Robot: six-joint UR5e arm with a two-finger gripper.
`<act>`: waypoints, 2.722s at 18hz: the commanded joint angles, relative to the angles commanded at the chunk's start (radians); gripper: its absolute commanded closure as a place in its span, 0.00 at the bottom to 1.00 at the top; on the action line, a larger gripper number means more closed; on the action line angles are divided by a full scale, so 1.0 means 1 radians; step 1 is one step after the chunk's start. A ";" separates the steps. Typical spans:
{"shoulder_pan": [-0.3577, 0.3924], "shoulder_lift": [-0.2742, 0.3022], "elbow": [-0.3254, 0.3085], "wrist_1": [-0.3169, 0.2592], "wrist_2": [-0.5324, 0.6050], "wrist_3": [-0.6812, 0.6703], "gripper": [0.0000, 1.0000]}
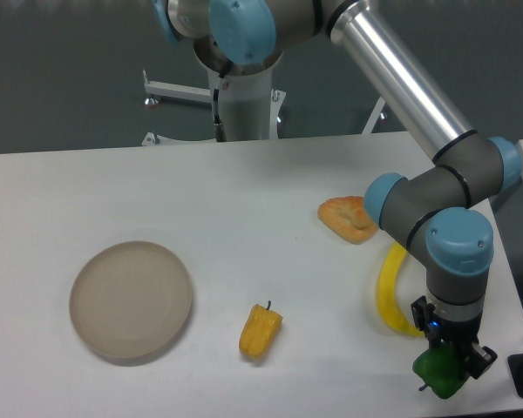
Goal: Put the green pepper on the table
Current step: 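Lift the held green pepper up from the table edge with the gripper, then carry the green pepper over the table toward the bread slice, then lower the green pepper onto the table beside the yellow pepper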
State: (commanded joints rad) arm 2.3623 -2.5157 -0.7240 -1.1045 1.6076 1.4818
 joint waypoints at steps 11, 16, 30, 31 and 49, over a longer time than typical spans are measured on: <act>-0.020 0.043 -0.046 -0.009 0.006 -0.024 0.60; -0.026 0.161 -0.204 -0.026 0.003 -0.087 0.60; -0.018 0.488 -0.755 -0.023 -0.138 -0.087 0.61; -0.024 0.495 -0.773 -0.025 -0.143 -0.092 0.61; -0.086 0.519 -0.888 -0.009 -0.218 -0.283 0.62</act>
State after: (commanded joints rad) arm 2.2764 -1.9972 -1.6122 -1.1136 1.3898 1.1993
